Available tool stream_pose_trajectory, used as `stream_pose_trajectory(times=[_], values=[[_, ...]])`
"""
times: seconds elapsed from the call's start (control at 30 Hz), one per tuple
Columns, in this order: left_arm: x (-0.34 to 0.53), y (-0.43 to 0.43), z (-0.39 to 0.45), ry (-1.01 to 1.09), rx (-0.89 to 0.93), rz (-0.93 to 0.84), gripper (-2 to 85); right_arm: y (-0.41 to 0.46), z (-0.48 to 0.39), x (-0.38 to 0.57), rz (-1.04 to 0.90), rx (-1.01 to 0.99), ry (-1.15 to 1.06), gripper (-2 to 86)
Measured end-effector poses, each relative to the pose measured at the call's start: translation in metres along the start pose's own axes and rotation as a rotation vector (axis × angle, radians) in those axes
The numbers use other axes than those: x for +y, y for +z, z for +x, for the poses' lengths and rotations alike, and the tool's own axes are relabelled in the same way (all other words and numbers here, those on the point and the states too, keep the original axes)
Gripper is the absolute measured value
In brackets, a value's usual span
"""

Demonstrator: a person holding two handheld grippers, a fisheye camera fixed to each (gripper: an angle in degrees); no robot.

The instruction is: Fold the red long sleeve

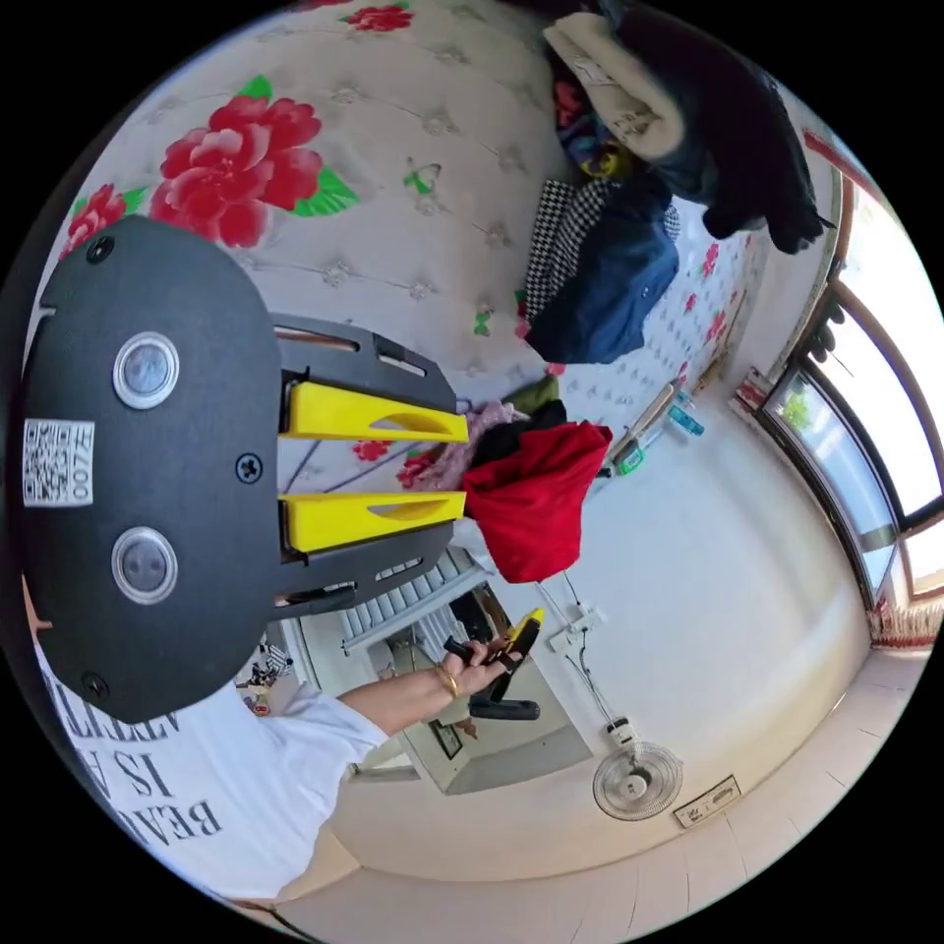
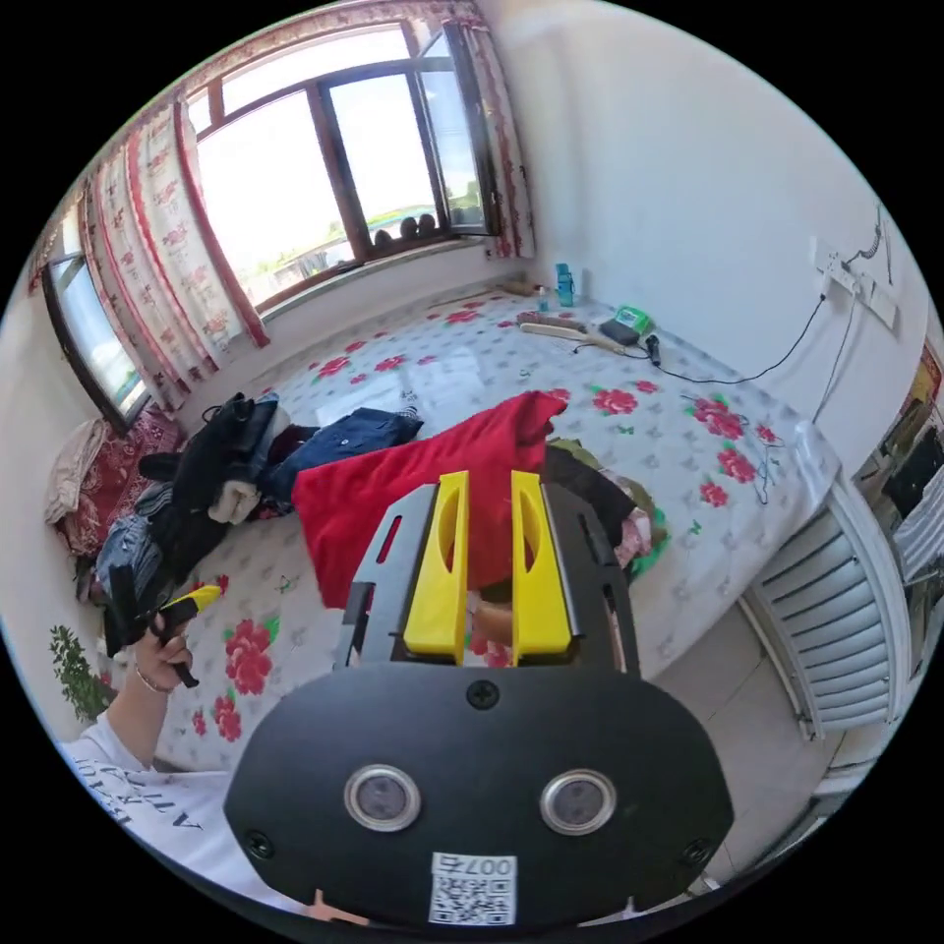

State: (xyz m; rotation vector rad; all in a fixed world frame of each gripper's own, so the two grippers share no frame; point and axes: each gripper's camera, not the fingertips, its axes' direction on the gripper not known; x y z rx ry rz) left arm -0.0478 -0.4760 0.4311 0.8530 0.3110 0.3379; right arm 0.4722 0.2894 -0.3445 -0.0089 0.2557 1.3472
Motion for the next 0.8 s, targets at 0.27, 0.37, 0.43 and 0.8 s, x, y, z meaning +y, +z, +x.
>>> stream_pose_trajectory(times=[0.27,0.37,0.43,0.8], values=[[0.212,-0.093,-0.112,-0.471,-0.522,-0.049,6.9,0.139,-0.119,0.175,-0.260,-0.391,-0.190,6.4],[0.294,-0.189,-0.127,-0.737,-0.732,0.127,7.2,0.169,-0.207,0.235,-0.415,-0.534,-0.291,7.2],[0.338,-0.245,-0.126,-0.875,-0.859,0.241,7.7,0.172,-0.272,0.257,-0.470,-0.644,-0.390,7.6],[0.474,-0.458,-0.139,-1.185,-1.180,0.487,12.5,0.139,-0.450,0.272,-0.474,-0.676,-0.716,8.5]])
